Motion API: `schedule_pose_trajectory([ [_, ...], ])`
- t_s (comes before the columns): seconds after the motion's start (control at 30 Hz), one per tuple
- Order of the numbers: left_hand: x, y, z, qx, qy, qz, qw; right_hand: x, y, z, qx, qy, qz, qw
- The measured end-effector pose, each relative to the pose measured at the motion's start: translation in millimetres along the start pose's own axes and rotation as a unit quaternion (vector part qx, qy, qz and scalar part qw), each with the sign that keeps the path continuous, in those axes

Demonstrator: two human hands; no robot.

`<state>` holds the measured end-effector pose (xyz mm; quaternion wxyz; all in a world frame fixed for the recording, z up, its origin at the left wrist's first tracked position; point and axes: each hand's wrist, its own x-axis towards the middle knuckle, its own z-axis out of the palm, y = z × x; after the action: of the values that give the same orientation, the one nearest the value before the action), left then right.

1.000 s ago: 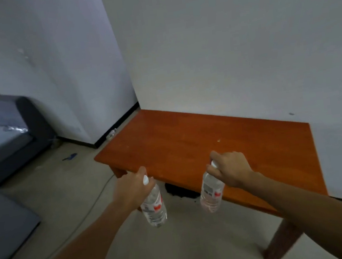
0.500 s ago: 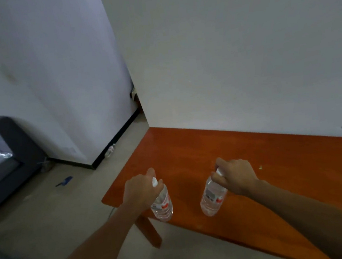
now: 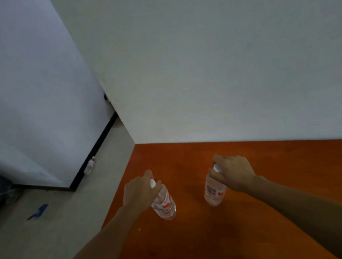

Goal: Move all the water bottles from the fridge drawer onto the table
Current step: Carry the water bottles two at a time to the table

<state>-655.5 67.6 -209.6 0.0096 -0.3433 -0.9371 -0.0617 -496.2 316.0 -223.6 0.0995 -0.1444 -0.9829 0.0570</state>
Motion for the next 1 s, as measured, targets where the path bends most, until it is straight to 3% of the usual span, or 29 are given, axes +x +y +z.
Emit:
schedule_pose_trajectory([
  [0.2, 88, -34, 16, -0.025, -0.011, 0.025, 0.999, 82, -13, 16, 0.049, 0.011, 0.054, 0.997],
  [0.43, 202, -78, 37, -0.077, -0.042, 0.115, 0.99, 176, -48, 50, 0.082, -0.04, 0.146, 0.985],
  [0.67, 286, -102, 51, -0.102, -0.065, 0.203, 0.972, 258, -59, 75, 0.082, -0.069, 0.153, 0.982],
  [1.0, 334, -101, 66, -0.14, -0.052, 0.262, 0.953, 308, -61, 100, 0.075, -0.031, 0.163, 0.983],
])
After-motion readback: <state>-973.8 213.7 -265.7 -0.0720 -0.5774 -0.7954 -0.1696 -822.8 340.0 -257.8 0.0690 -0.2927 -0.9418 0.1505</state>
